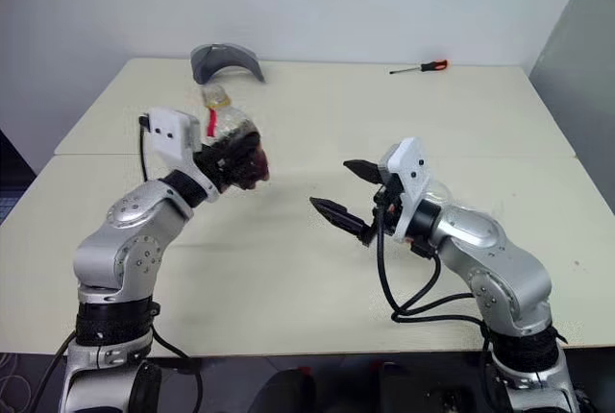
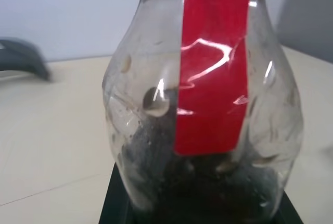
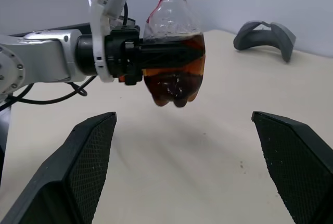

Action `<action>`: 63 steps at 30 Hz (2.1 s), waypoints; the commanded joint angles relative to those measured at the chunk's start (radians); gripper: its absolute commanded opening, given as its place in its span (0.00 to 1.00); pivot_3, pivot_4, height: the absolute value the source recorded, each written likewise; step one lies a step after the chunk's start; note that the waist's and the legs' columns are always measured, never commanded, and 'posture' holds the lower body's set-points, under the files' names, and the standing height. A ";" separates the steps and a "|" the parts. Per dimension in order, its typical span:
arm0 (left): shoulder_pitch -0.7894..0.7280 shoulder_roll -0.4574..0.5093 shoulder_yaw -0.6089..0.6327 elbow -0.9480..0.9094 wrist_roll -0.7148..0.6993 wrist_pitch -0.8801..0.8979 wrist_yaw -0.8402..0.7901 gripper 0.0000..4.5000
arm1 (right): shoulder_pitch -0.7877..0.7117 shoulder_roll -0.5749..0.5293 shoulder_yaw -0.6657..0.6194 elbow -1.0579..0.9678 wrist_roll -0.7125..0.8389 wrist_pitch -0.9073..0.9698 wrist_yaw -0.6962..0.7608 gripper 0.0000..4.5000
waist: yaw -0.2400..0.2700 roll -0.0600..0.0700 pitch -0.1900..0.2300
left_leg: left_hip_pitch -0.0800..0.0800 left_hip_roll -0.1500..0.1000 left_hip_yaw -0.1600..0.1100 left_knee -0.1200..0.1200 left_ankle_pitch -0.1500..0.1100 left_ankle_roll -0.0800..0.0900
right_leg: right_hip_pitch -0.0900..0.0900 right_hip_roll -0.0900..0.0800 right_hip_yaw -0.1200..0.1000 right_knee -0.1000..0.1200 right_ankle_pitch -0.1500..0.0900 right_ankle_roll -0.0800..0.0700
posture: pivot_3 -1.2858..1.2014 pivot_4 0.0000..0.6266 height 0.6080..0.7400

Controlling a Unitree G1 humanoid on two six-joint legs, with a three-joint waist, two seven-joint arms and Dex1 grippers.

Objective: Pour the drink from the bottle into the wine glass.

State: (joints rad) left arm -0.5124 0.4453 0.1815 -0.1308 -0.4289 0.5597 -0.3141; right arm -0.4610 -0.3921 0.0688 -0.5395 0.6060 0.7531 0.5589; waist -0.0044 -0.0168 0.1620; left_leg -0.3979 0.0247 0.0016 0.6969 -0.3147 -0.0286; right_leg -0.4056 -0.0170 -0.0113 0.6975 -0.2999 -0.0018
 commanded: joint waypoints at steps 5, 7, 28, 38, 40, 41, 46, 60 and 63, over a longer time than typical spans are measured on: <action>-0.088 0.041 0.099 0.164 0.092 -0.177 0.050 0.19 | -0.129 0.048 0.032 0.080 0.005 -0.065 0.056 0.99 | 0.000 0.000 0.000 | 0.000 0.000 0.000 0.000 0.000 -0.001 | 0.000 0.000 0.000 0.000 0.000 0.000 | 0.52 0.24 1.00; -0.100 0.042 0.105 0.202 0.102 -0.208 0.052 0.19 | -0.152 0.064 0.040 0.097 -0.001 -0.073 0.056 0.99 | 0.000 0.000 0.000 | 0.000 0.000 0.000 0.000 0.001 -0.001 | 0.000 0.000 0.000 0.000 0.000 0.000 | 0.52 0.24 1.00; -0.111 0.020 0.134 0.553 0.156 -0.506 0.030 0.19 | -0.232 0.156 0.086 0.183 -0.066 -0.112 0.042 0.99 | -0.001 -0.001 -0.001 | -0.001 0.000 0.000 0.000 0.001 -0.002 | -0.001 -0.001 -0.001 0.000 0.000 0.000 | 0.52 0.24 1.00; -0.073 -0.011 0.111 0.640 0.161 -0.552 -0.033 0.19 | -0.217 0.159 0.085 0.151 -0.063 -0.081 0.032 0.99 | -0.002 -0.002 -0.001 | -0.001 0.000 0.000 0.000 0.001 -0.002 | -0.001 -0.001 -0.001 0.000 0.000 0.000 | 0.52 0.24 1.00; -0.073 -0.013 0.112 0.642 0.162 -0.554 -0.039 0.19 | -0.217 0.155 0.080 0.149 -0.063 -0.078 0.032 0.99 | -0.002 -0.002 -0.001 | -0.001 0.000 0.000 0.000 0.001 -0.002 | -0.001 -0.001 -0.001 0.000 0.000 0.000 | 0.52 0.24 1.00; -0.074 -0.013 0.112 0.645 0.163 -0.555 -0.041 0.19 | -0.218 0.153 0.078 0.148 -0.062 -0.077 0.031 0.99 | -0.002 -0.002 -0.001 | -0.001 0.000 0.000 0.000 0.001 -0.002 | -0.001 -0.001 -0.001 0.000 0.000 0.000 | 0.52 0.24 1.00; -0.076 -0.007 0.107 0.665 0.173 -0.576 -0.051 0.19 | -0.223 0.158 0.070 0.157 -0.063 -0.078 0.020 0.99 | -0.002 -0.002 -0.001 | -0.001 0.000 0.000 0.000 0.001 -0.002 | -0.001 -0.001 -0.001 0.000 0.000 0.000 | 0.52 0.24 1.00; -0.074 -0.024 0.092 0.710 0.184 -0.633 -0.066 0.27 | -0.242 0.177 0.050 0.182 -0.059 -0.083 0.008 1.00 | -0.003 -0.002 -0.001 | -0.001 0.000 0.000 0.000 0.001 -0.002 | -0.001 -0.001 -0.001 0.001 0.000 0.000 | 0.52 0.24 1.00; -0.067 -0.025 0.094 0.706 0.183 -0.633 -0.069 0.48 | -0.242 0.179 0.046 0.188 -0.057 -0.083 0.009 1.00 | -0.003 -0.002 -0.001 | -0.001 0.000 0.000 0.000 0.001 -0.002 | -0.001 -0.001 -0.001 0.001 0.000 0.000 | 0.52 0.24 1.00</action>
State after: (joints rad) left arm -0.5783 0.4183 0.2725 0.6117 -0.2424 -0.0562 -0.3810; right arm -0.6817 -0.2188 0.1380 -0.3381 0.5318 0.6846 0.5667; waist -0.0074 -0.0187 0.1610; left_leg -0.3989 0.0246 0.0018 0.6972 -0.3135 -0.0307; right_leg -0.4067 -0.0183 -0.0126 0.6981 -0.2998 -0.0020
